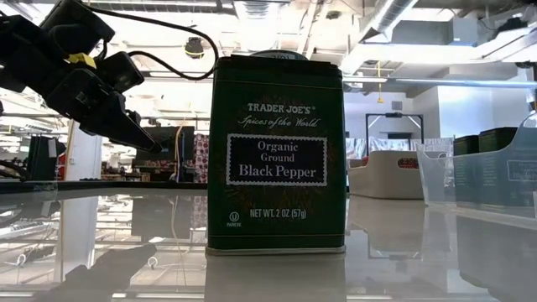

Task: Sort spices by type
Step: Put the bottom left black seasoning can into the white transparent bin

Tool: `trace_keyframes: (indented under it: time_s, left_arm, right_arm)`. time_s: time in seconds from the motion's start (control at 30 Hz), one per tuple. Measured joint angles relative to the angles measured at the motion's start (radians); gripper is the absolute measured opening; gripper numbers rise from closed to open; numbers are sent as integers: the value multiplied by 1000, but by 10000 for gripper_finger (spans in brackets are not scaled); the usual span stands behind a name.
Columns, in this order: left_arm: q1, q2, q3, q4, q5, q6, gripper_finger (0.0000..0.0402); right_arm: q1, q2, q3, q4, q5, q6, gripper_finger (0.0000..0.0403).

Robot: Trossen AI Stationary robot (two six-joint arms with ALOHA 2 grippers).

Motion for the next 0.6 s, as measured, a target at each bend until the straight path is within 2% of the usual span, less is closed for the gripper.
trace_keyframes:
  time_s: [0.17, 0.33, 0.6]
  left_arm:
    - [0, 0, 0, 0, 0, -4, 183]
    - [0, 0, 0, 0, 0, -15, 183]
    - [0, 0, 0, 0, 0, -19, 183]
  right_arm:
    - [-21, -83, -167, 139, 3, 6, 148]
    - [-74, -123, -292, 309, -1, -72, 148]
    - [-122, -113, -384, 367, -38, -107, 148]
